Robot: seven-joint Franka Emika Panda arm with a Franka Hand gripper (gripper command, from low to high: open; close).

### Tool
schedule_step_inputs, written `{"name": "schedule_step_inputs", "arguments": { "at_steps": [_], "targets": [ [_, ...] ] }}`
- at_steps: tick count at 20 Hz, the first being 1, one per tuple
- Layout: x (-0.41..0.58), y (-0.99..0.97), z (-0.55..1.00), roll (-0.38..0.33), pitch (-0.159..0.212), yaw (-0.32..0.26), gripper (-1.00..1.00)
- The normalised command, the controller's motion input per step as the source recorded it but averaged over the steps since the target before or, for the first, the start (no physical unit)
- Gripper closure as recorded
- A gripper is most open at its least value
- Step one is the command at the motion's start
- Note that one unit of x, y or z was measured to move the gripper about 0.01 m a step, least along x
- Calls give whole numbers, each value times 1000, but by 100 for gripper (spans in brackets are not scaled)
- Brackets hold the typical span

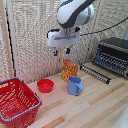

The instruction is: Please locate the crimson dish within your space. Move your hand towards it gently. Tenderly hold the bowl carefully using your fingers and raise it. With caution, shift it towards the basket. Kindly let loose of the dish to drop it in the basket.

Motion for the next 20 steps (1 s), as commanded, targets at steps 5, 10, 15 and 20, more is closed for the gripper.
{"name": "schedule_step_inputs", "arguments": {
  "at_steps": [5, 10, 15, 20],
  "targets": [
    [485, 290, -323, -112, 35, 27, -100],
    [426, 429, -455, -175, 51, 65, -100],
    [279, 369, -485, -169, 108, 143, -100],
    [234, 163, -563, -133, 103, 187, -100]
  ]
}}
